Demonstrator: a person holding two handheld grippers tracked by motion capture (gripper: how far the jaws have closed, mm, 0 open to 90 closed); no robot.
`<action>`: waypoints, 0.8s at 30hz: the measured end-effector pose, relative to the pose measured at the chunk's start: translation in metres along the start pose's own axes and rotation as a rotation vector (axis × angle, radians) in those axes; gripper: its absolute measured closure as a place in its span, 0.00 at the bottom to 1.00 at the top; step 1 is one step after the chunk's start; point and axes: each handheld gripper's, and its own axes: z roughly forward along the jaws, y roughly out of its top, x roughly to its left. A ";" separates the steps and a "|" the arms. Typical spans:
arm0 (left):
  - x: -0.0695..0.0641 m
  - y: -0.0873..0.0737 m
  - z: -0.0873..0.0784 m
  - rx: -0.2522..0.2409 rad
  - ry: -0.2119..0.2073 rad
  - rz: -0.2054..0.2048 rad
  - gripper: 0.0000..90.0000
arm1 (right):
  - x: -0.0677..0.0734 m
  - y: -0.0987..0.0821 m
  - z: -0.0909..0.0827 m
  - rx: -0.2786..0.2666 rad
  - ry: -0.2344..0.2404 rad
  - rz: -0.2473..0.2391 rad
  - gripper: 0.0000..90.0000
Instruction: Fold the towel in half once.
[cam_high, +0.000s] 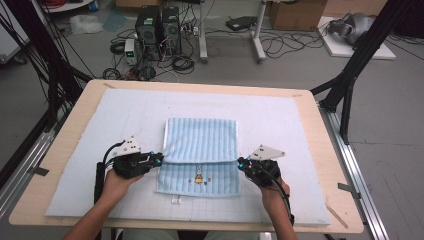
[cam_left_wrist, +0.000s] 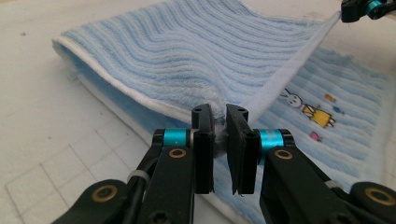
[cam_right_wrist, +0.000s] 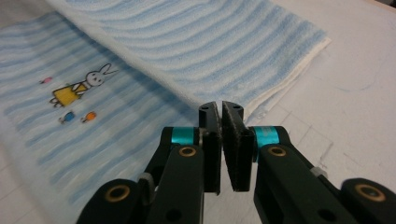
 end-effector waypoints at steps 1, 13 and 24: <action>-0.002 -0.002 -0.003 0.003 -0.005 -0.002 0.90 | 0.002 -0.001 -0.003 -0.002 -0.002 -0.010 0.99; -0.017 -0.012 -0.008 0.007 -0.010 0.022 0.90 | 0.020 -0.018 0.001 0.030 0.013 0.033 0.67; -0.014 -0.013 -0.009 -0.006 -0.017 0.000 0.90 | 0.021 -0.011 0.031 0.110 0.008 -0.032 0.94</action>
